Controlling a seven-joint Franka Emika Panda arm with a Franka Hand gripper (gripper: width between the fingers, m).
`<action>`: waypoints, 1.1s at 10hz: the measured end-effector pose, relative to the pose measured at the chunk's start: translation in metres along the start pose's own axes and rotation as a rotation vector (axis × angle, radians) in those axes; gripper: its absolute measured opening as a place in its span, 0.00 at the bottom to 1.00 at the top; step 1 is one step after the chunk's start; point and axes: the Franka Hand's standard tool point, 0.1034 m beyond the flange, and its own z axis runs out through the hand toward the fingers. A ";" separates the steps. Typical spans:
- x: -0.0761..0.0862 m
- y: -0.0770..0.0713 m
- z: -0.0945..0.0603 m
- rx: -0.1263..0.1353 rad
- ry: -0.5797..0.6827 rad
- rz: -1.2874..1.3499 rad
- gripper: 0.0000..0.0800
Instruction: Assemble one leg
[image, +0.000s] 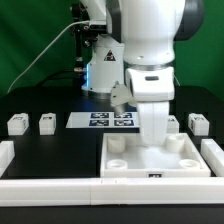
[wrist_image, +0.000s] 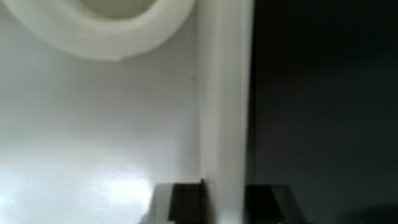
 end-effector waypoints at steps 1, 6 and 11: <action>0.006 0.003 -0.001 -0.004 0.004 0.003 0.10; 0.011 0.010 -0.002 -0.012 0.009 0.000 0.10; 0.009 0.010 -0.002 -0.012 0.009 0.006 0.49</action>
Offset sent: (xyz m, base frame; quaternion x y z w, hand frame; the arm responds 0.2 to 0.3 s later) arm 0.0117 0.0119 -0.0014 0.0016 0.0030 -0.0114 0.9999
